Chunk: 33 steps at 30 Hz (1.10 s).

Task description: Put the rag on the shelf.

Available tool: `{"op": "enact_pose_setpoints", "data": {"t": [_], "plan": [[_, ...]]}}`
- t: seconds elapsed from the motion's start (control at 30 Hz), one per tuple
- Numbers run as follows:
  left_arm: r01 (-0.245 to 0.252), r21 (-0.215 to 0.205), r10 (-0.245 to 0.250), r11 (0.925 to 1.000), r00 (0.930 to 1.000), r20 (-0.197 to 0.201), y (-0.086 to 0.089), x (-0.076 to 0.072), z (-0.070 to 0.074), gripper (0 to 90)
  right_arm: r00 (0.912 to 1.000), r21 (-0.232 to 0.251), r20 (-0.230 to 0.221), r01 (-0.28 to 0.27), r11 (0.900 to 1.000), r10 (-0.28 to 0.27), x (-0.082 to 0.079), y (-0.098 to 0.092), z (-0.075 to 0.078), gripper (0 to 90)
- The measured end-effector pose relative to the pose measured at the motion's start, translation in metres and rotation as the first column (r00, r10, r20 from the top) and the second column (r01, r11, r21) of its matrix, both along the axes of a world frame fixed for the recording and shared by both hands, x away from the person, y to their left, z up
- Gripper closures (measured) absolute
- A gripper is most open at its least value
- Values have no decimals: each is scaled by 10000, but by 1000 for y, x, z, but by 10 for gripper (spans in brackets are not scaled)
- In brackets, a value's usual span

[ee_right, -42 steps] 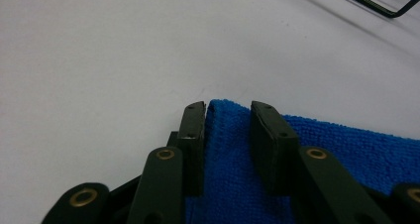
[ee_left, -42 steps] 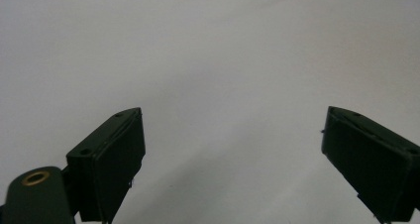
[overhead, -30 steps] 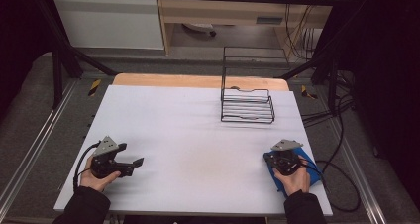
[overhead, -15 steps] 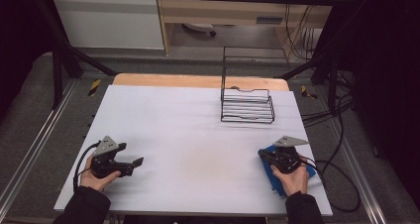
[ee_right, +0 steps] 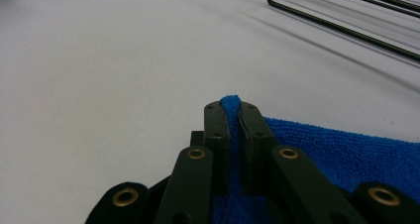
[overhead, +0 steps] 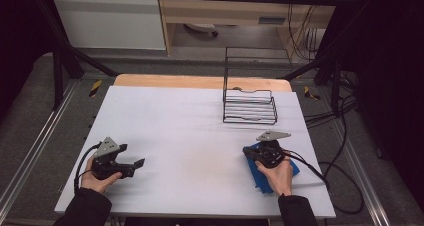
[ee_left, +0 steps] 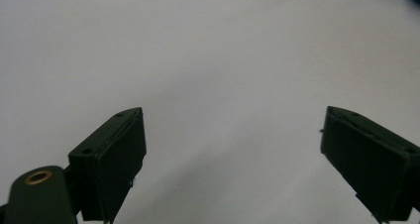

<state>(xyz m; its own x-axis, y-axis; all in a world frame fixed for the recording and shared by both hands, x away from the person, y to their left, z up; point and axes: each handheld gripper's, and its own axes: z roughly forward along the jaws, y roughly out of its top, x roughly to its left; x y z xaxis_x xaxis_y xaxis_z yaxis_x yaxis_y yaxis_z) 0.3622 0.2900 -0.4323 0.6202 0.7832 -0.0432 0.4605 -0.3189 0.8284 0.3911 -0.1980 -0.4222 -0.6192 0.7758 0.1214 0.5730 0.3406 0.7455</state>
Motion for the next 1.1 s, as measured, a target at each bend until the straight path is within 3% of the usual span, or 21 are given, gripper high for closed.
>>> {"op": "enact_pose_setpoints", "data": {"t": [0.23, 0.5, 0.67, 0.83, 0.9, 0.97, 1.1], "plan": [[-33, -25, 33, 10000, 10000, 15, 1, 0, 0, 105, 9998, 85, -101, -150, 9999, 151, 15, 23, -1, 846], [-17, -17, 17, 10000, 10000, 46, 1, 0, 1, 105, 9997, 91, -256, 11, 10000, -9, 32, 46, -13, 845], [-11, -41, 11, 10000, 10000, 56, 1, 0, 1, 105, 9996, -151, -268, -14, 9999, 10, 39, 54, -22, 825], [-16, -37, 16, 10000, 10000, 52, 1, -1, 1, 106, 9994, 264, 64, -330, 9991, 329, 34, 52, -17, 652], [-27, -36, 28, 10000, 10000, 63, 1, -1, 1, 105, 9985, 455, 408, -388, 9982, 369, 29, 50, -10, 502], [-30, -46, 31, 10000, 10000, 64, 1, -1, 1, 105, 9972, 257, 589, -471, 9986, 455, 21, 46, -4, 397], [-13, 32, 13, 10000, 10000, 42, 1, -1, 1, 105, 9959, 20, 514, -750, 9972, 748, 0, 36, 2, 358]]}}
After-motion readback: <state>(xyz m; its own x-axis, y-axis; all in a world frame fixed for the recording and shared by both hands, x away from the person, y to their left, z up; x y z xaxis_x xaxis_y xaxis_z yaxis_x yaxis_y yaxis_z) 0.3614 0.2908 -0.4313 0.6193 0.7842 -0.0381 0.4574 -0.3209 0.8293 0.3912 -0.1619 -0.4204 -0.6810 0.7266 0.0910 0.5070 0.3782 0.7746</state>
